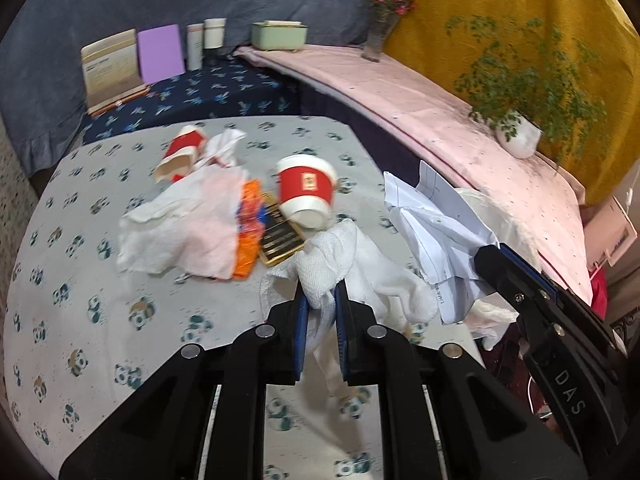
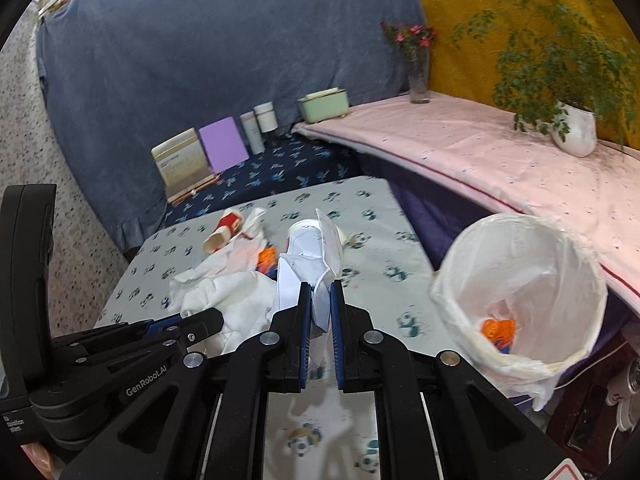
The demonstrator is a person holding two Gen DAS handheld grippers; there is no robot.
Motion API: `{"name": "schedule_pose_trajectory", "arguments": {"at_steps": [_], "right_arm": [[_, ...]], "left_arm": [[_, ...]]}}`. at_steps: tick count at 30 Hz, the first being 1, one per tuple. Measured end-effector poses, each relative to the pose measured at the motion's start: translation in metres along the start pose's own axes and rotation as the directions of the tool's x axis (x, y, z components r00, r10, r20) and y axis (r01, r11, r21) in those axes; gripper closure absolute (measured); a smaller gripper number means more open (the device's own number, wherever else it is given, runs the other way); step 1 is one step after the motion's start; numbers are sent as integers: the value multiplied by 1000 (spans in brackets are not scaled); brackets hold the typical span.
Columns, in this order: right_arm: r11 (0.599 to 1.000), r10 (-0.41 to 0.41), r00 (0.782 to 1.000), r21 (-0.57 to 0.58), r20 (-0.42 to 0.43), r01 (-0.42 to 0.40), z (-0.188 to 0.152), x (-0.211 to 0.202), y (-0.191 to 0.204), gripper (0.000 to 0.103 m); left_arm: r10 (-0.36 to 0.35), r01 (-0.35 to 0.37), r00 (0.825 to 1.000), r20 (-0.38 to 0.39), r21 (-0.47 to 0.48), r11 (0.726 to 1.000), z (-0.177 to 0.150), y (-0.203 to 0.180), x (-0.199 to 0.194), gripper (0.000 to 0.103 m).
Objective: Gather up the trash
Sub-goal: 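Carry the glove and paper over the white bin and open both grippers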
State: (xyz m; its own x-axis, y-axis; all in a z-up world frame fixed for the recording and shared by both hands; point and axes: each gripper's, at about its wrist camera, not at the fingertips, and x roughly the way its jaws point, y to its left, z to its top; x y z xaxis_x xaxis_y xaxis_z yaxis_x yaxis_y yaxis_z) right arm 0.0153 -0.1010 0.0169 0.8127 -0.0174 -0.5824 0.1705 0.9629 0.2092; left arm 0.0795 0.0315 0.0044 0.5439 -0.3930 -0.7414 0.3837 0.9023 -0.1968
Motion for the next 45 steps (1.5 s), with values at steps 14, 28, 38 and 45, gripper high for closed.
{"name": "schedule_pose_trajectory", "arguments": {"at_steps": [14,28,38,45], "right_arm": [[964,-196,978,198,76,178,5,-40,-126,94],[897,-320,945,342,66,280,-8,-48,-215,94],[898,-303,952,350,46,269,-8,-29,-225,94],[904,-286,957,343,44,254,-2,-18,-222,93]], "left_arm": [[-143,145,989,-26,177,973,24,-117,31,91],[-202,222,975,-94,305,926,28,-203,84,89],[-177,194,981,-80,327,925,29,-211,101,57],[-146,161,987,-71,311,937,30,-200,104,48]]}}
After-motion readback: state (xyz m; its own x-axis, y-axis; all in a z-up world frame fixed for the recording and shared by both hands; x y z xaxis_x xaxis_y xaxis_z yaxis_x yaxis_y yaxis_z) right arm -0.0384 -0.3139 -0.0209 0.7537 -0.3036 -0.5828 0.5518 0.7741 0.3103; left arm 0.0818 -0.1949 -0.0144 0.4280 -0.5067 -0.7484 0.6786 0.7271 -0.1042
